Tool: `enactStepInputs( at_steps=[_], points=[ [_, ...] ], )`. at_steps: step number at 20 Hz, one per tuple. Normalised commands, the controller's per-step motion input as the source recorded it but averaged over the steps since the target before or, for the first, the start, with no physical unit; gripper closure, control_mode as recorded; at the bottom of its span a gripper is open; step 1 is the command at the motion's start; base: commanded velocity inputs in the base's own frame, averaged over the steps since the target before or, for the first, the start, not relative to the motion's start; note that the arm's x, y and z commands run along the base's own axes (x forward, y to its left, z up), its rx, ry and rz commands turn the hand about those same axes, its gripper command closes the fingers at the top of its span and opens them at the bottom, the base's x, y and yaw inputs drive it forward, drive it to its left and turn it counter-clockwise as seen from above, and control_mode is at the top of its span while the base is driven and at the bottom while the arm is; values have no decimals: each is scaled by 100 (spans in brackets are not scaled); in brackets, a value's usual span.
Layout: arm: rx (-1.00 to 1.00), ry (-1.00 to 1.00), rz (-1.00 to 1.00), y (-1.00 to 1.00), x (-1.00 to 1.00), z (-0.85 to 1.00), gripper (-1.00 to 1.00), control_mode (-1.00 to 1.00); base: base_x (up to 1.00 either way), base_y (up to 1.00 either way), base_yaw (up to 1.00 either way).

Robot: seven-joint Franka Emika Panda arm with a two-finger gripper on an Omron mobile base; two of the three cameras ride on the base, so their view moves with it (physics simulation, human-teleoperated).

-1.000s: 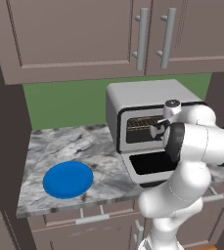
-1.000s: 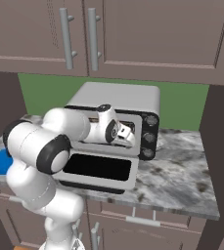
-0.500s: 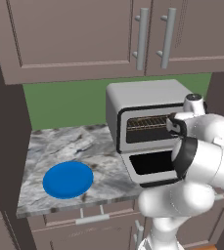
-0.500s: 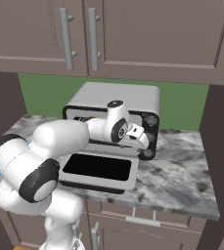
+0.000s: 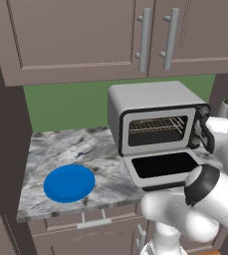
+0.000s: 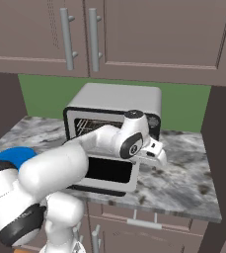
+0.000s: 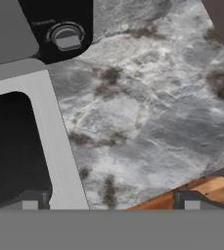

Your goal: Pull the toaster oven rack outwards. Pick up the baguette from the plate and place it on the toaster oven rack. Close the toaster oven door fully and set the temperature to the lowest setting.

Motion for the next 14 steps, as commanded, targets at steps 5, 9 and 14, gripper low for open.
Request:
enactStepInputs(
  at_steps=[5,9,14],
  points=[
    [20,-7,19,-30,-99,9,-100,-100,0,0,0],
    [14,-13,19,-8,-86,55,-100,-100,0,0,0],
    [13,-2,17,5,-17,-10,-100,-100,0,0,0]
  ],
)
